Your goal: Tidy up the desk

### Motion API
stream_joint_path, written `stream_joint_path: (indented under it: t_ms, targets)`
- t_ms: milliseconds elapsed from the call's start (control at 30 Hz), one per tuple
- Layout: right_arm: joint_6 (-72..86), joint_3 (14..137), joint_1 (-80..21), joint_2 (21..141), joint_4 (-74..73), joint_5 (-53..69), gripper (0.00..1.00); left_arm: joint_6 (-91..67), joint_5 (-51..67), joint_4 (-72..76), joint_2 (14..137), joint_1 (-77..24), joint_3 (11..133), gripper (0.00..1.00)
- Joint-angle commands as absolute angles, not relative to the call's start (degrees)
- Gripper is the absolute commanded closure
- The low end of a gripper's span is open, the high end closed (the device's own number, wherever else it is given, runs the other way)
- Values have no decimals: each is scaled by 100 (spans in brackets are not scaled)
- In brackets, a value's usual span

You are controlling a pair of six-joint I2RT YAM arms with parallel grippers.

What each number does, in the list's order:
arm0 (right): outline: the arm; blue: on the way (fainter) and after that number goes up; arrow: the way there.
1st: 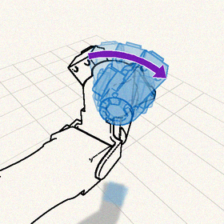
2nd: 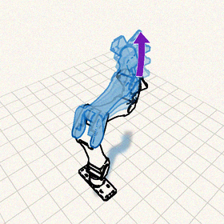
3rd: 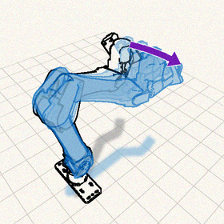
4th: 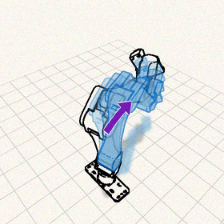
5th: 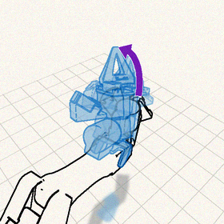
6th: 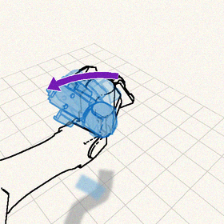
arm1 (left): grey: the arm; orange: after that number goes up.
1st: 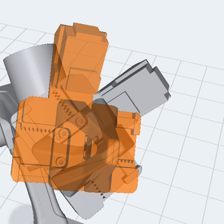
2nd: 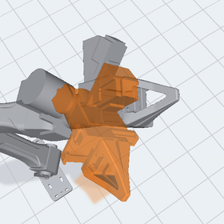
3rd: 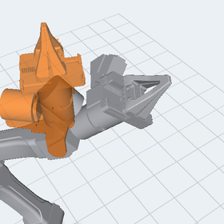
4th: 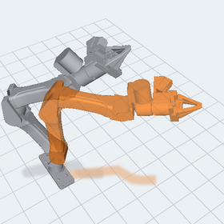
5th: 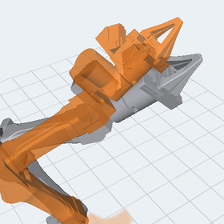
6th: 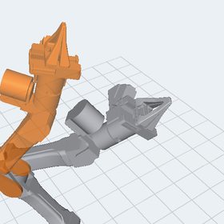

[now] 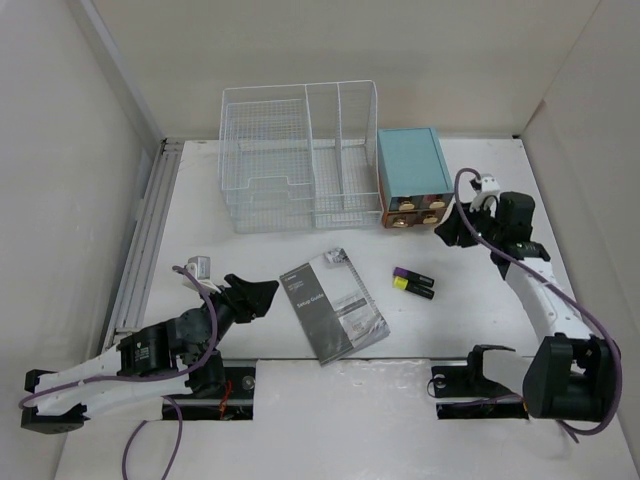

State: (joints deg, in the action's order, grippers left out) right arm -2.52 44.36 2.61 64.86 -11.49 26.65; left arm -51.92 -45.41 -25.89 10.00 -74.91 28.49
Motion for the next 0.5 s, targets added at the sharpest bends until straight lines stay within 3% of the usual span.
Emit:
stream_joint_path:
  t_ms: [0, 200, 467]
  targets:
    - [755, 4158, 597, 6494, -642, 4085, 49, -5133, -4570, -2426, 958, -7515, 2812, 36]
    - [1099, 4025, 650, 7223, -195, 3718, 40, -5133, -4623, -2426, 958, -7515, 2812, 36]
    - [1660, 4675, 721, 9043, 438, 3744, 49, -5133, -4623, -2426, 958, -7515, 2812, 36]
